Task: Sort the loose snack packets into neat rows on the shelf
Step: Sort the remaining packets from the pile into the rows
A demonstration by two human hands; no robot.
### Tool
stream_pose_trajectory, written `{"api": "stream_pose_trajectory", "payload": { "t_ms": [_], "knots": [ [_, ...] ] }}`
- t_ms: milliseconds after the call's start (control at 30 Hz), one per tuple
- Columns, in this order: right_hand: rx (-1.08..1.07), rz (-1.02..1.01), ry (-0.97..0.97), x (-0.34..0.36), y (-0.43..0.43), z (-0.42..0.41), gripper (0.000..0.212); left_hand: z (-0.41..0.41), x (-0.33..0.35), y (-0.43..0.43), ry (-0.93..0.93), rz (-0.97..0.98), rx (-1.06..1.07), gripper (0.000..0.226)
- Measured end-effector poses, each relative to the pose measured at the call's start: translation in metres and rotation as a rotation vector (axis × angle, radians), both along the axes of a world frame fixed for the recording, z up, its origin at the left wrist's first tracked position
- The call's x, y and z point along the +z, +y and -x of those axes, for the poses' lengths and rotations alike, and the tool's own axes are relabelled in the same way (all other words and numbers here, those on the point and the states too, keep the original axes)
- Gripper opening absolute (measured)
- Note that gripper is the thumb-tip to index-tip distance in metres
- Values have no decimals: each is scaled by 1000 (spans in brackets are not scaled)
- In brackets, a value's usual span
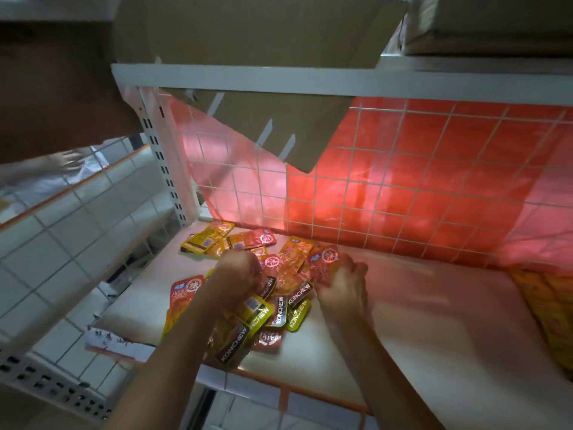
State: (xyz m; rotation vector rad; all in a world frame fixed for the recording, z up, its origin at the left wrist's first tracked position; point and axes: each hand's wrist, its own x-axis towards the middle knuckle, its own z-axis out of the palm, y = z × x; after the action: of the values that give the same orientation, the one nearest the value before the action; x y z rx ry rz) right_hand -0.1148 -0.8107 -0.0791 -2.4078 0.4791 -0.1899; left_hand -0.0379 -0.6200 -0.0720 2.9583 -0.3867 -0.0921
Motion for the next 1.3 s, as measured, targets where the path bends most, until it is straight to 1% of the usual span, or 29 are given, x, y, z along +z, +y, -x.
{"api": "stream_pose_trajectory", "payload": {
  "t_ms": [67,133,200,267,300,400,467,533,600,700,800,867,933,1033,1067,1133,1167,1200,1267,1300],
  "knots": [
    [-15,-40,-16,1,1,2,67,0,-1,0,29,-15,-21,18],
    [-26,-113,-45,2,0,3,68,1,-5,-1,16,-17,-56,18],
    [-31,-173,-73,4,-3,4,60,3,-7,-4,-74,49,-75,18],
    [-38,-221,-93,6,-7,7,50,6,-3,-11,-208,204,-123,15],
    [-45,-244,-102,8,-10,9,47,7,2,-16,-237,269,-148,10],
    [-90,-299,-135,13,-20,16,46,11,17,-38,-201,468,-185,17],
    [-122,-343,-146,17,-30,22,41,18,25,-54,-209,663,-191,9],
    [-168,-392,-161,20,-43,30,35,24,26,-73,-188,840,-150,10],
    [-210,-425,-187,22,-60,41,33,30,25,-97,-51,981,-35,3],
    [-265,-426,-215,25,-92,64,15,47,27,-138,234,1188,90,16],
    [-327,-402,-264,22,-127,92,16,72,31,-179,422,1280,65,13],
    [-369,-379,-312,19,-151,111,16,90,32,-208,557,1333,16,17],
    [-415,-386,-370,17,-178,134,22,112,30,-239,673,1354,-57,20],
    [-497,-359,-360,17,-221,177,42,147,26,-292,752,1344,-66,17],
    [-519,-348,-369,17,-238,194,39,161,25,-311,763,1326,-57,15],
    [-556,-349,-378,17,-271,225,21,190,25,-348,798,1307,-45,13],
    [-569,-361,-375,19,-287,242,16,204,25,-367,818,1312,-55,11],
    [-578,-364,-385,20,-304,257,16,219,26,-385,838,1317,-70,12],
    [-589,-356,-403,21,-337,287,27,247,27,-422,861,1341,-71,16],
    [-593,-338,-407,22,-351,302,32,259,25,-440,856,1345,-43,23]
  ]
}}
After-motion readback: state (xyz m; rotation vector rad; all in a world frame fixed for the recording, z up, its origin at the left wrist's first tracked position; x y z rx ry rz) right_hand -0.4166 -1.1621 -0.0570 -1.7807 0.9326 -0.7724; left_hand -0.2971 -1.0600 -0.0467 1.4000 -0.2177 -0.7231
